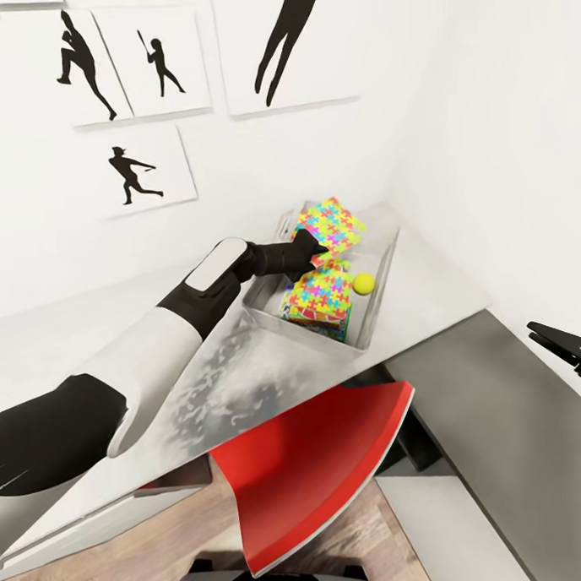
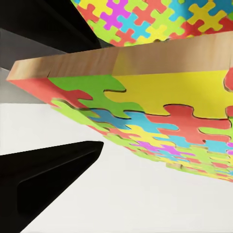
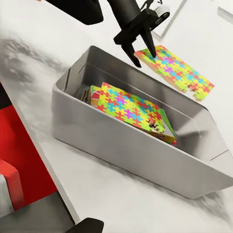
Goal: Put all the toys in the child's room - the three board games (two on the bed and one on the table), the two jigsaw puzzles on the table, and the tennis ball on the table - inside the toy box on the table in the child's room.
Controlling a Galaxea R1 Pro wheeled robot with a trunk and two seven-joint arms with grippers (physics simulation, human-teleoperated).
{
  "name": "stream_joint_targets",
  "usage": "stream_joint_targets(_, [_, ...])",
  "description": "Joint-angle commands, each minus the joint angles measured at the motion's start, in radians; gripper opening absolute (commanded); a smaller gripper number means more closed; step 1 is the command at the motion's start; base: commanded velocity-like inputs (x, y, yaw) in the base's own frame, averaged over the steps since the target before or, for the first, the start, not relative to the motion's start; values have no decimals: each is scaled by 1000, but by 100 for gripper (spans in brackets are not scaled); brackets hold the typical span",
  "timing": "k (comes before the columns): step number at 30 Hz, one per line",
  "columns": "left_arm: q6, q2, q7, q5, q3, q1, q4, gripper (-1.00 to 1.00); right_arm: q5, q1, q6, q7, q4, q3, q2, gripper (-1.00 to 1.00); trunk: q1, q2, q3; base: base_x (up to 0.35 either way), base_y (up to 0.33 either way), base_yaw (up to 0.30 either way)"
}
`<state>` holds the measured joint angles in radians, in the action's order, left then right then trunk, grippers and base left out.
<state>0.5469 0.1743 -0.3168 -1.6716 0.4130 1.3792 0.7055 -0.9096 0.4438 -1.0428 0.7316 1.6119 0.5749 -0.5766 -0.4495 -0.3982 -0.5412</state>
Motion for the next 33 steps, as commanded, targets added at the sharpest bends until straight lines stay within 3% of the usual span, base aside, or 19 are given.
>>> stream_joint_targets(1, [1, 0, -10, -10, 1, 8, 1, -100, 5, 1, -4, 6, 0, 1, 0, 100, 0, -2, -3, 0, 0, 0])
stream_joint_targets(16, [12, 0, 48, -13, 4, 16, 2, -100, 6, 1, -4, 6, 0, 3, 0, 100, 0, -2, -28, 0, 0, 0])
stream_joint_targets(33, [12, 0, 58, -12, 18, 12, 0, -100, 6, 1, -4, 6, 0, 12, 0, 100, 0, -2, -41, 0, 0, -40])
